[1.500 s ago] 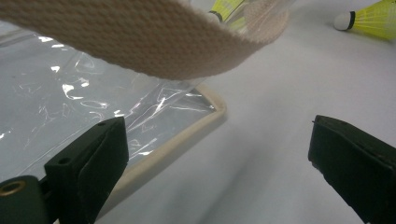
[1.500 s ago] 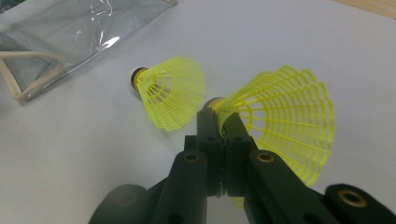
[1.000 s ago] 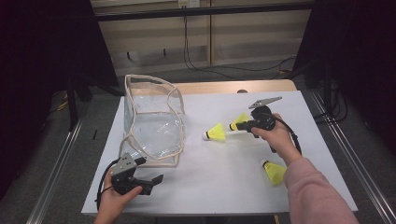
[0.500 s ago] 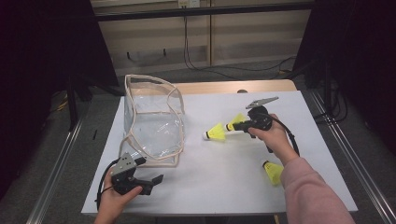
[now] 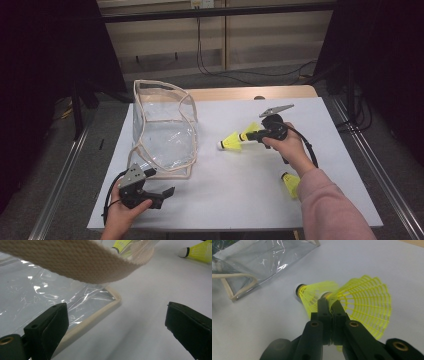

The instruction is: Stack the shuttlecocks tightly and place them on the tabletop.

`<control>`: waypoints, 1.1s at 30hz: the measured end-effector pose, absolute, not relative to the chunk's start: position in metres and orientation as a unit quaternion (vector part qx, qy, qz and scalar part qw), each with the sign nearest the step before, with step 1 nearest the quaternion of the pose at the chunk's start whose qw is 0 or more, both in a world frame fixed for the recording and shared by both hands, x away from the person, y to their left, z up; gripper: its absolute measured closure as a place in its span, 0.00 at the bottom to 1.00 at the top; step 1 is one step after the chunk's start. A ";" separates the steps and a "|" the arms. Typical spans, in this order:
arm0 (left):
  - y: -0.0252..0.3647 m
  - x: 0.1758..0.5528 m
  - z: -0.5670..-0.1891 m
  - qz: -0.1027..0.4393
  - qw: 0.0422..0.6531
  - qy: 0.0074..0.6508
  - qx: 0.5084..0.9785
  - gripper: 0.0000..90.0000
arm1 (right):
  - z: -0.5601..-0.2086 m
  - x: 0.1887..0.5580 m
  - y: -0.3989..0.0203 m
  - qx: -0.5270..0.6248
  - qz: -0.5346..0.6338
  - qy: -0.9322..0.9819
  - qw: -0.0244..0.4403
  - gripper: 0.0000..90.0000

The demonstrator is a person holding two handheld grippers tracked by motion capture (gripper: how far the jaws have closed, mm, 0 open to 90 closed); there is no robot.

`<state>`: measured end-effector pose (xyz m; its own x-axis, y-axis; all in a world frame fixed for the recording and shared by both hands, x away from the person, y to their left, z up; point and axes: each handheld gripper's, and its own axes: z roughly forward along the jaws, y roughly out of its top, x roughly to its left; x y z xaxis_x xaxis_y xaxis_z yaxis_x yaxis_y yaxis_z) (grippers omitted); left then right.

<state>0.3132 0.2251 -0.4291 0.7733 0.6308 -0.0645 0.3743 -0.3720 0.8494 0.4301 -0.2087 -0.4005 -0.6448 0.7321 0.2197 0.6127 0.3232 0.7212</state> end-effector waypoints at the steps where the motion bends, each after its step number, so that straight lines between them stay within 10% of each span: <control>1: 0.225 0.313 -0.429 0.136 0.469 0.308 0.817 0.06 | -0.401 0.430 -0.208 0.414 0.407 0.811 0.075 0.99; 33: 0.225 0.313 -0.429 0.137 0.469 0.307 0.817 0.06 | -0.410 0.432 -0.195 0.408 0.417 0.810 0.063 0.99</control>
<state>0.3134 0.2254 -0.4290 0.7739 0.6301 -0.0642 0.3735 -0.3722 0.8497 0.4323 -0.1954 -0.4098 -0.6588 0.7134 0.2388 0.6089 0.3191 0.7263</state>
